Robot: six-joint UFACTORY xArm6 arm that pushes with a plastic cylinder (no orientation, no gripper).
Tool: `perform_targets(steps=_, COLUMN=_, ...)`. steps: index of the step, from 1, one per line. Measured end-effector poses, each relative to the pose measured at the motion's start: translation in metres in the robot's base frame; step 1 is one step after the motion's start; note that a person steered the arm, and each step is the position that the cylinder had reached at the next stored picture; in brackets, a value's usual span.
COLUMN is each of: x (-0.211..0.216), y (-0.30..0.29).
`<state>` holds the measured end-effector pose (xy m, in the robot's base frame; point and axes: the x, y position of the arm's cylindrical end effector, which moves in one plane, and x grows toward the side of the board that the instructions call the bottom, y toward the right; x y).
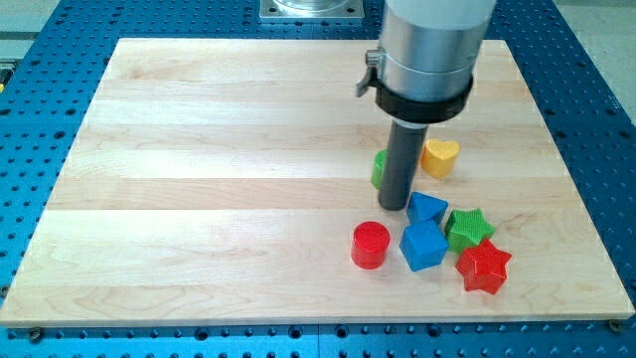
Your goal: Place the red circle at the bottom center of the board
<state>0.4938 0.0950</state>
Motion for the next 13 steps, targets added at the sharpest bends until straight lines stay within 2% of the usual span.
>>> perform_targets(steps=1, x=0.012, y=0.027)
perform_targets(steps=3, x=0.024, y=-0.008)
perform_targets(steps=4, x=0.047, y=-0.017)
perform_targets(steps=6, x=0.047, y=-0.103)
perform_targets(steps=8, x=0.045, y=-0.135)
perform_targets(steps=10, x=0.045, y=-0.042)
perform_targets(steps=11, x=0.06, y=-0.035)
perform_targets(steps=12, x=0.088, y=-0.038)
perform_targets(steps=13, x=0.088, y=-0.099)
